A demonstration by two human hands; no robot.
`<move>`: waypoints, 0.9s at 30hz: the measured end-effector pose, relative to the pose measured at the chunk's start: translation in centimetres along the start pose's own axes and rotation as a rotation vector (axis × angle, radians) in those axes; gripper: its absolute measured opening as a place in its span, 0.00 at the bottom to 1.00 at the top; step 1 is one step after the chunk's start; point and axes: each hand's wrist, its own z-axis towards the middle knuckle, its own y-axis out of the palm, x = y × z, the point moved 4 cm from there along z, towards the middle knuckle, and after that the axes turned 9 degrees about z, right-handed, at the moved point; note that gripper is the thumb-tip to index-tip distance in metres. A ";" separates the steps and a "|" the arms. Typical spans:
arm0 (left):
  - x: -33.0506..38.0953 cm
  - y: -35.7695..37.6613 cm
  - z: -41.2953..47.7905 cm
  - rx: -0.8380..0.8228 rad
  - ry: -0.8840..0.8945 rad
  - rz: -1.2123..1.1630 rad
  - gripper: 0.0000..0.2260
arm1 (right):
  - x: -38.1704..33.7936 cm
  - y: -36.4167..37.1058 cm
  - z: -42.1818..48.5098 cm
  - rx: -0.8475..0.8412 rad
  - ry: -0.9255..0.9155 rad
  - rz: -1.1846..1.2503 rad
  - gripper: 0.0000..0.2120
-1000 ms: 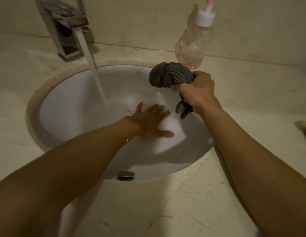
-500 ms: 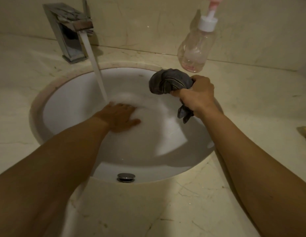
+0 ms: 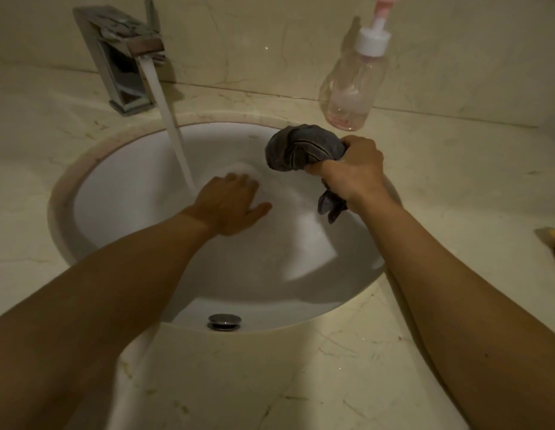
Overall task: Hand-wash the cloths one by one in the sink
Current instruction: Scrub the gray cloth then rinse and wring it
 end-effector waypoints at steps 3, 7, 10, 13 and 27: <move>4.6 -0.5 0.5 -0.023 0.115 -0.169 0.33 | -0.2 -0.1 -0.1 0.033 -0.016 0.012 0.15; 11.8 -0.3 0.0 -0.027 0.385 -0.242 0.32 | -0.3 -0.2 -0.1 0.062 -0.027 0.017 0.18; 10.9 0.2 0.3 -0.055 0.385 -0.152 0.33 | -0.4 -0.3 -0.1 0.064 -0.034 0.020 0.17; 5.6 1.5 0.7 -0.224 0.204 -0.026 0.36 | -0.4 -0.3 -0.1 0.062 -0.029 0.011 0.14; -5.4 0.1 -1.2 -0.155 -0.451 0.030 0.13 | -0.1 -0.4 0.0 0.080 -0.013 0.020 0.12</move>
